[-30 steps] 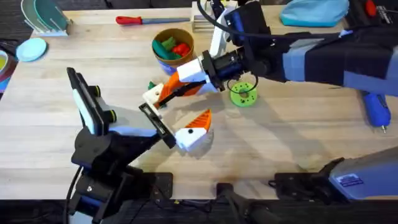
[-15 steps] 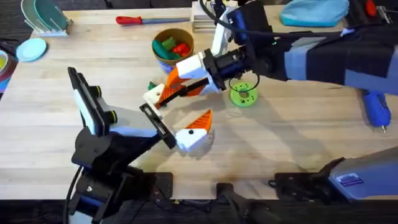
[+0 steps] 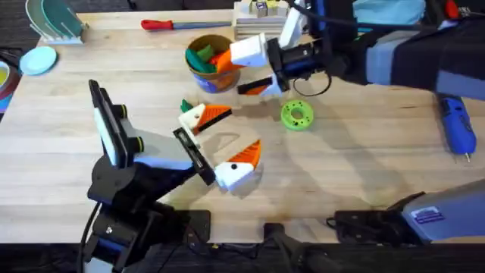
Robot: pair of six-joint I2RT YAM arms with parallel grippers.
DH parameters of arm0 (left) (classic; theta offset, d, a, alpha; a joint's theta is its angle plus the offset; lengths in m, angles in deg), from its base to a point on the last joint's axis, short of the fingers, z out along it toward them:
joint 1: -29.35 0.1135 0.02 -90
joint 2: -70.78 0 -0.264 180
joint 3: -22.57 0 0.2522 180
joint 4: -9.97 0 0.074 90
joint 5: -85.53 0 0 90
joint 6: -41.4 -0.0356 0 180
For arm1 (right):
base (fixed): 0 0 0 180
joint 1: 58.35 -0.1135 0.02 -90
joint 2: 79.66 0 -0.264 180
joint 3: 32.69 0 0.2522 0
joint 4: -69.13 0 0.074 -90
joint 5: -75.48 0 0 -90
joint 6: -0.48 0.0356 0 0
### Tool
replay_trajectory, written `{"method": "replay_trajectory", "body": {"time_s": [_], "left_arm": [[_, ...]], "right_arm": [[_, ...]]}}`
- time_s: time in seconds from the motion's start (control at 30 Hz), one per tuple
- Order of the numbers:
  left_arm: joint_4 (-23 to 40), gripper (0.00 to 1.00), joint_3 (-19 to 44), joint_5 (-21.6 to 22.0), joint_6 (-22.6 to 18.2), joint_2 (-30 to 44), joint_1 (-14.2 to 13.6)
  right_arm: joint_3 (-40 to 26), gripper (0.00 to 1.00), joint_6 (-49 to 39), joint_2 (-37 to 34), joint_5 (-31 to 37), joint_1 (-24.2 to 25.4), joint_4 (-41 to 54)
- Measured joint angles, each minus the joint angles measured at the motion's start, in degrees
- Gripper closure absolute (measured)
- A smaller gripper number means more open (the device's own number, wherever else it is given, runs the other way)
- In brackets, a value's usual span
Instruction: Pick up the gripper from the table and insert it into the empty holder that is missing its gripper. Then pick up a screw, insert it into the mounting hole, and use the screwdriver to tighten it. Finally, clean up the table by picking up the vegetable and placing it into the bucket.
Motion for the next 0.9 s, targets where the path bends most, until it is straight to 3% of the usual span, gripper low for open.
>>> {"method": "replay_trajectory", "body": {"time_s": [0.27, 0.47, 0.5, 0.9], "left_arm": [[0.1, 0.009, 0.0, -2.8, -0.6, 0.0, 0.0], [0.2, 0.009, 0.0, -4.3, -3.8, 0.0, 0.0], [0.2, 0.008, 0.0, -4.5, -6.2, 0.0, 0.0], [0.2, 0.008, 0.0, -5.0, -9.6, 0.0, 0.0]], "right_arm": [[-5.6, 0.009, -15.2, 9.2, 16.4, 4.1, 23.0], [-7.9, 0.007, -28.9, 18.5, 35.5, 3.0, 36.6], [-7.9, 0.007, -33.0, 21.9, 41.5, 2.3, 41.8], [-7.9, 0.007, -37.1, 23.8, 47.1, 1.7, 45.7]]}}
